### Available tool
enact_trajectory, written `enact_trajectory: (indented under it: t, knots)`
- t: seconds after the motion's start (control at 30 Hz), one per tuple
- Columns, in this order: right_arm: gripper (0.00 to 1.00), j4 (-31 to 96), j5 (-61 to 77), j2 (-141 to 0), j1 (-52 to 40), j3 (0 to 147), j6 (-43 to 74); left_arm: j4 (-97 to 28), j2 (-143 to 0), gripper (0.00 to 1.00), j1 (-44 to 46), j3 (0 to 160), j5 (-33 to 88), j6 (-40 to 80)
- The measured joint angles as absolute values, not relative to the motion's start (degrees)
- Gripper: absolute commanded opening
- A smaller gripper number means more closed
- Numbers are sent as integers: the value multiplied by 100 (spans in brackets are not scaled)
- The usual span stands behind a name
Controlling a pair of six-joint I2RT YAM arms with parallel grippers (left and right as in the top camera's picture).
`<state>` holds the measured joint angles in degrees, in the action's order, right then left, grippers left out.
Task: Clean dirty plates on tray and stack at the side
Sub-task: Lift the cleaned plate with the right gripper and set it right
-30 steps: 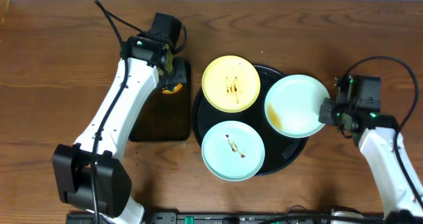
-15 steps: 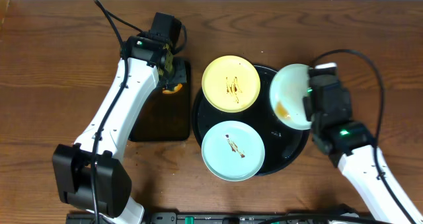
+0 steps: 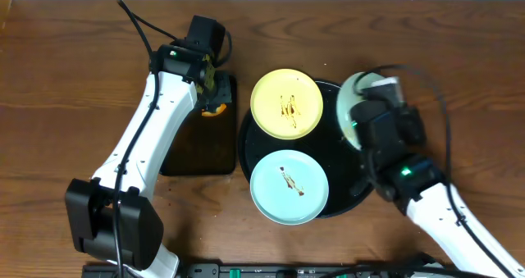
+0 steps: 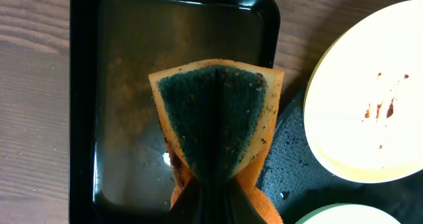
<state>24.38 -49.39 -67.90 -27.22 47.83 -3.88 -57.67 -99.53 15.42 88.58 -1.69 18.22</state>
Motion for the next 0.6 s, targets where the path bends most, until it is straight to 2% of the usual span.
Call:
enact_trajectory:
  t: [0.1, 0.33, 0.6]
  knots:
    - [1, 2449, -4453, -6788, -2161, 4783, -161, -5767, -9953, 7, 1542, 8858, -169, 1822]
    - [1, 2803, -3900, -6788, -1662, 4788, 493, -5767, -9953, 8, 1542, 8858, -169, 1820]
    - [1, 2915, -2506, -6901, 829, 4792, 1686, -5767, -9953, 8, 1542, 8858, -169, 1822]
